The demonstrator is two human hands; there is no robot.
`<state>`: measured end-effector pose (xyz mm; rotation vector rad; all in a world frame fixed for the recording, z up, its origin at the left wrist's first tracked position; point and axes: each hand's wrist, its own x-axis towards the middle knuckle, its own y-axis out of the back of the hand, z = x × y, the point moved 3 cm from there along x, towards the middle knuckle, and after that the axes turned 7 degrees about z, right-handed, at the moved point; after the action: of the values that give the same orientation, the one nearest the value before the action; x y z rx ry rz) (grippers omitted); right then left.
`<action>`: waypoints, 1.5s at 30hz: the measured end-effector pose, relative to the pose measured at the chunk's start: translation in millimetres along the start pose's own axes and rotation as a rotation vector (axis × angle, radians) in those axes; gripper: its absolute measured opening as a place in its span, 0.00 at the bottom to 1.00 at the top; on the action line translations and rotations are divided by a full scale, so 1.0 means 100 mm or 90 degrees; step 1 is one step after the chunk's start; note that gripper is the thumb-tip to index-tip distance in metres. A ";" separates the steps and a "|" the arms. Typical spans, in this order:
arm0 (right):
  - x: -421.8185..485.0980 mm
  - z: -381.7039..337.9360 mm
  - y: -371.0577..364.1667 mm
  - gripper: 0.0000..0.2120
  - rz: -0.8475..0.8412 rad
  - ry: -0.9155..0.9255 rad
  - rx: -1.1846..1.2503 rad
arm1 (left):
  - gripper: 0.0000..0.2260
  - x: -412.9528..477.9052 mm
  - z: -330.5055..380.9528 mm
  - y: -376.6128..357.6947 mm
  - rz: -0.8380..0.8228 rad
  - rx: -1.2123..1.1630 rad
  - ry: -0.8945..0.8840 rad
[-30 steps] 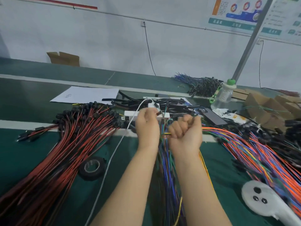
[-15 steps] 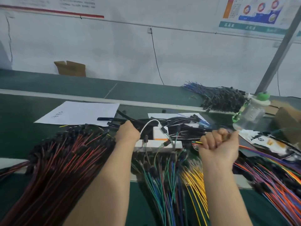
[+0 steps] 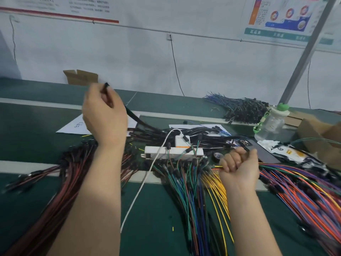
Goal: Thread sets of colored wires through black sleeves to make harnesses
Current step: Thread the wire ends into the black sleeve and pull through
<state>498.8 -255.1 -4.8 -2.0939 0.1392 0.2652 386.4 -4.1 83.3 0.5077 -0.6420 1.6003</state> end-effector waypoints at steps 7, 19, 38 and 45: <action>-0.84 0.12 0.35 0.23 -0.085 -0.062 -0.200 | 0.11 -0.02 0.55 1.08 -0.006 -0.131 0.003; -1.33 0.00 0.82 0.15 -0.127 0.045 -0.332 | 0.06 -1.02 -0.05 1.27 -0.361 -0.340 0.582; -1.30 0.22 0.92 0.13 -0.115 0.058 -0.513 | 0.02 -2.44 0.09 1.04 -0.596 -0.507 0.728; -1.30 -0.23 0.91 0.20 -0.124 -0.003 0.052 | 0.03 -2.44 0.13 1.11 -0.583 -0.619 0.909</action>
<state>357.0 -322.5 -38.0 -2.0094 -0.0560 0.1438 307.3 -202.0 -79.7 -0.9308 0.0402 0.3464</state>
